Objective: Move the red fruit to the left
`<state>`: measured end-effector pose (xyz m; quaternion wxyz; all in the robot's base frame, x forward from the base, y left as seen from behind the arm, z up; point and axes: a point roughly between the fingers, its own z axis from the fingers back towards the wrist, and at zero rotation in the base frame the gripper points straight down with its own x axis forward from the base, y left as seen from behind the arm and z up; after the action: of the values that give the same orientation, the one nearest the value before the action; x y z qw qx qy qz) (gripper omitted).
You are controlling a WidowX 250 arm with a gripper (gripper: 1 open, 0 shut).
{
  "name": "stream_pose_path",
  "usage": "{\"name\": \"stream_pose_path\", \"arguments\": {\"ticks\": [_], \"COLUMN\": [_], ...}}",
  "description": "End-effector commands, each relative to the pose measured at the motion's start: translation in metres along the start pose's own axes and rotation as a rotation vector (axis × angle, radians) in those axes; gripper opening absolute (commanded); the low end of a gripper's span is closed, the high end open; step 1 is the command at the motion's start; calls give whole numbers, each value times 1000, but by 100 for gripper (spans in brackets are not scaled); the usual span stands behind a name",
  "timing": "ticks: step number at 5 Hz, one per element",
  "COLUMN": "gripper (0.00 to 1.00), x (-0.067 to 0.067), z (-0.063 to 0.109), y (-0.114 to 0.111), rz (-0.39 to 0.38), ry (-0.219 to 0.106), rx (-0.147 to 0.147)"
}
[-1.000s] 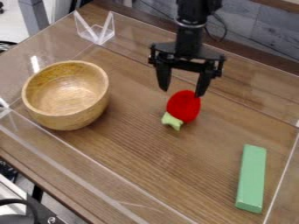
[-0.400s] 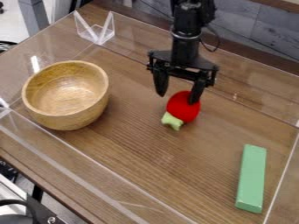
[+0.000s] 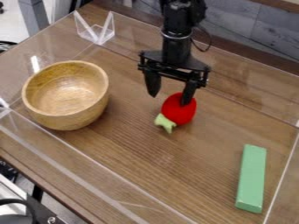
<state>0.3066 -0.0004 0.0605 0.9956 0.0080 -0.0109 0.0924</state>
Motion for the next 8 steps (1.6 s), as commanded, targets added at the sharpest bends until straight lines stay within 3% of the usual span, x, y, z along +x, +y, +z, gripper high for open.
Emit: {"name": "stream_pose_path", "arguments": {"ticks": [1, 4, 5, 6, 7, 8], "gripper": [100, 100, 0, 0, 0, 0], "x": [2, 2, 9, 19, 31, 42], "z": [20, -1, -4, 10, 32, 40], "y": [-7, -9, -6, 2, 11, 23], "rz": [0, 85, 142, 217, 232, 244], "ry": [-64, -86, -84, -89, -99, -103], "rx": [-3, 1, 4, -17, -49, -58]}}
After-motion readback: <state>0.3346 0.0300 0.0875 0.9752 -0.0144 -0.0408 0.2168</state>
